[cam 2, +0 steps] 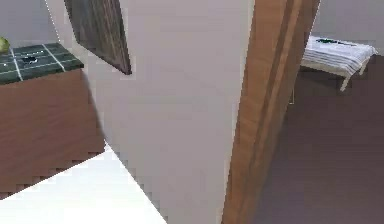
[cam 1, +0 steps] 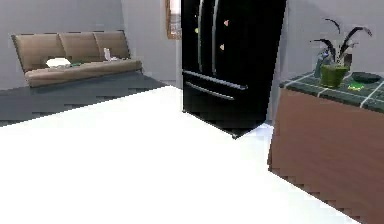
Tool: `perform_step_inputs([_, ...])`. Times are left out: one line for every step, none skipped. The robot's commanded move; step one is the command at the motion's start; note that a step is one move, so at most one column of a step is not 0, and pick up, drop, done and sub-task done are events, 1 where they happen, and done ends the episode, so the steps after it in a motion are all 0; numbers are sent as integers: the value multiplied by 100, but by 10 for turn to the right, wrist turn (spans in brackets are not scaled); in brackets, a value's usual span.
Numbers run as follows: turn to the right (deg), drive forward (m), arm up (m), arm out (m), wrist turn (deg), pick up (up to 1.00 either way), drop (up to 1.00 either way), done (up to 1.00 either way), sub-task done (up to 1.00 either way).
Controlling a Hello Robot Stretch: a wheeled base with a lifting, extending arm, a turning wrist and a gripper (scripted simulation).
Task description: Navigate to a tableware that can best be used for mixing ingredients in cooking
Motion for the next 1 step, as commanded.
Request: perform_step_inputs([450,0,0,0,0,0,0,0,0])
